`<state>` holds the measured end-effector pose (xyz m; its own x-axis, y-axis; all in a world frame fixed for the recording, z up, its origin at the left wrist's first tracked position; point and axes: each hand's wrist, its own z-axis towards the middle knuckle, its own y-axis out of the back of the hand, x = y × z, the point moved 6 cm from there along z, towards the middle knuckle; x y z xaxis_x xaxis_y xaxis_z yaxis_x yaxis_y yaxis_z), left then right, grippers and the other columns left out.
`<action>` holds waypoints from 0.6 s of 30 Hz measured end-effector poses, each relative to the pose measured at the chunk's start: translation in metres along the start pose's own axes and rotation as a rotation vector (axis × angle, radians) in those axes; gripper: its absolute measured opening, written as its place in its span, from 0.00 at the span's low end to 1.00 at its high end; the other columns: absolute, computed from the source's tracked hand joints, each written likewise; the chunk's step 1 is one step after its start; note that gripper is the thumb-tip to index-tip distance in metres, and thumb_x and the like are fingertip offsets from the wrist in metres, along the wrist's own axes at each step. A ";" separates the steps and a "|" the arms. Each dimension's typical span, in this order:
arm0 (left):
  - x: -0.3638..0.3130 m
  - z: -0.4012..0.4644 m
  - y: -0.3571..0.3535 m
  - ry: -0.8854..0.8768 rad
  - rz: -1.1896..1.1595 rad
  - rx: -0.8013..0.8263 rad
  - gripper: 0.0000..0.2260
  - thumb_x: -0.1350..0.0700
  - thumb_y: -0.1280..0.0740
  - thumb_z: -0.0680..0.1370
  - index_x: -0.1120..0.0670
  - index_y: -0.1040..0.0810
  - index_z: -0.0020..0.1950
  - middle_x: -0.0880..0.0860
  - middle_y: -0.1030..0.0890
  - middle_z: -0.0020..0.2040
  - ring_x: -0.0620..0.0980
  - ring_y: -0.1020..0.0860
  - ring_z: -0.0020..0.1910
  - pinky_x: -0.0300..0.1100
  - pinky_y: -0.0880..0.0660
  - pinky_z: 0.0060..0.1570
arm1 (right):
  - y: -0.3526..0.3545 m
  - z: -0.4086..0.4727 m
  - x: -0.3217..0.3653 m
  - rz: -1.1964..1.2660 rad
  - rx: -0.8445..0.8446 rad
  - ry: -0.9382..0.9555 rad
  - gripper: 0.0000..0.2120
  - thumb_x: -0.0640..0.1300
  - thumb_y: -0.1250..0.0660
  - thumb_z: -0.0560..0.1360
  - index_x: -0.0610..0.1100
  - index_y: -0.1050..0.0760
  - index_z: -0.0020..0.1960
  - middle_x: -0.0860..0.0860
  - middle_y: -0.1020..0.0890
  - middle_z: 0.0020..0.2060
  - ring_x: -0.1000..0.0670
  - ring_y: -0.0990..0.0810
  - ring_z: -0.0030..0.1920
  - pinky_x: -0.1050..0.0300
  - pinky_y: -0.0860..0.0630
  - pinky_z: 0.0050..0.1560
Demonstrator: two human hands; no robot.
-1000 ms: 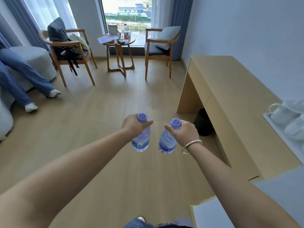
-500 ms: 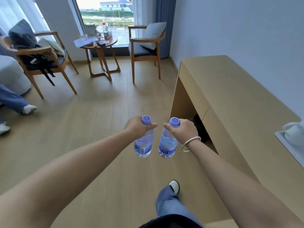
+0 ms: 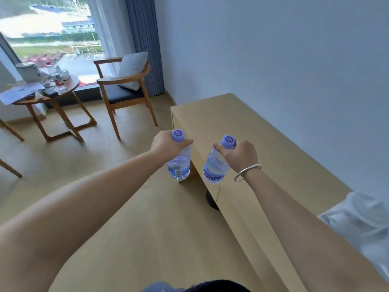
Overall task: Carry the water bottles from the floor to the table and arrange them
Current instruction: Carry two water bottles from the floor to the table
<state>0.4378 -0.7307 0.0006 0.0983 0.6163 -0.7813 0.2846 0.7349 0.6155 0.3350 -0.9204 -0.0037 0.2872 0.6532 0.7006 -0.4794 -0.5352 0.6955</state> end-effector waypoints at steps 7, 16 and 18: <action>-0.082 0.086 -0.088 -0.160 0.051 0.213 0.19 0.42 0.29 0.70 0.53 0.32 0.31 0.49 0.33 0.27 0.47 0.34 0.27 0.40 0.38 0.27 | 0.058 0.046 -0.066 -0.039 -0.200 -0.217 0.28 0.59 0.29 0.67 0.47 0.43 0.23 0.53 0.38 0.20 0.52 0.39 0.23 0.58 0.43 0.26; -0.172 0.140 -0.230 -0.394 0.071 0.664 0.21 0.46 0.28 0.70 0.52 0.37 0.29 0.48 0.36 0.25 0.47 0.38 0.25 0.38 0.42 0.26 | 0.107 0.087 -0.142 -0.097 -0.445 -0.545 0.24 0.59 0.31 0.66 0.47 0.39 0.25 0.53 0.34 0.22 0.48 0.32 0.30 0.58 0.38 0.29; -0.190 0.148 -0.250 -0.430 0.071 0.728 0.21 0.47 0.28 0.71 0.52 0.38 0.29 0.48 0.37 0.26 0.46 0.39 0.26 0.38 0.42 0.27 | 0.113 0.093 -0.153 -0.102 -0.482 -0.606 0.23 0.58 0.30 0.66 0.48 0.39 0.26 0.53 0.33 0.22 0.48 0.32 0.30 0.58 0.37 0.31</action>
<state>0.4895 -1.0734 -0.0205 0.4511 0.3849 -0.8052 0.7925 0.2422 0.5597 0.3138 -1.1305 -0.0171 0.6857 0.2056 0.6983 -0.6939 -0.1053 0.7124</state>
